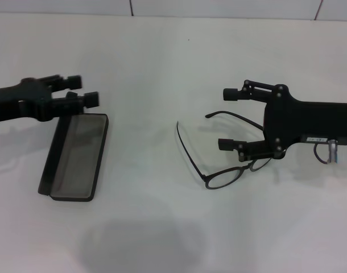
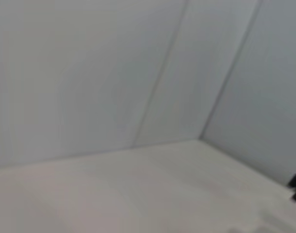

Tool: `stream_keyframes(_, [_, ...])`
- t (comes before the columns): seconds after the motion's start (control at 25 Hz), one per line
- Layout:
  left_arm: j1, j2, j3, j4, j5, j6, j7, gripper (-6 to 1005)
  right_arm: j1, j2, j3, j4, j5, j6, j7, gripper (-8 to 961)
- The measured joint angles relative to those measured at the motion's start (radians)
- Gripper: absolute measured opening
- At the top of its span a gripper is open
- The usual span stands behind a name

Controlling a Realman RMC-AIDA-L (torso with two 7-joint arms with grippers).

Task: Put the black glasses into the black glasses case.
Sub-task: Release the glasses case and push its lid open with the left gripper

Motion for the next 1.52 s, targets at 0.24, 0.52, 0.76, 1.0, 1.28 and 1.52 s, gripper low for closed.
stream_keyframes(0.24, [0.009,-0.034,0.007,-0.153,0.014,-0.004,-0.094,843,-0.002,0.002,0.000,0.000,0.000,0.000,-0.002,869])
stream_keyframes(0.52, [0.033,-0.049,0.007,-0.174,0.046,-0.027,-0.106,839,-0.007,0.006,0.000,-0.001,0.000,0.000,-0.003,870])
stream_keyframes(0.76, [0.041,-0.058,0.007,-0.178,0.079,-0.065,-0.133,814,-0.008,0.011,0.000,-0.002,0.000,0.000,-0.006,870])
stream_keyframes(1.0, [0.020,-0.071,0.008,-0.185,0.148,-0.131,-0.170,767,-0.008,0.015,0.000,-0.002,0.000,0.000,-0.016,869])
stream_keyframes(1.28, [-0.015,-0.115,0.008,-0.268,0.178,-0.151,-0.193,724,-0.009,0.015,0.000,-0.002,-0.001,0.000,-0.016,869])
stream_keyframes(1.52, [-0.027,-0.106,0.010,-0.268,0.183,-0.150,-0.242,583,-0.017,0.010,0.000,-0.002,-0.002,-0.002,-0.024,870])
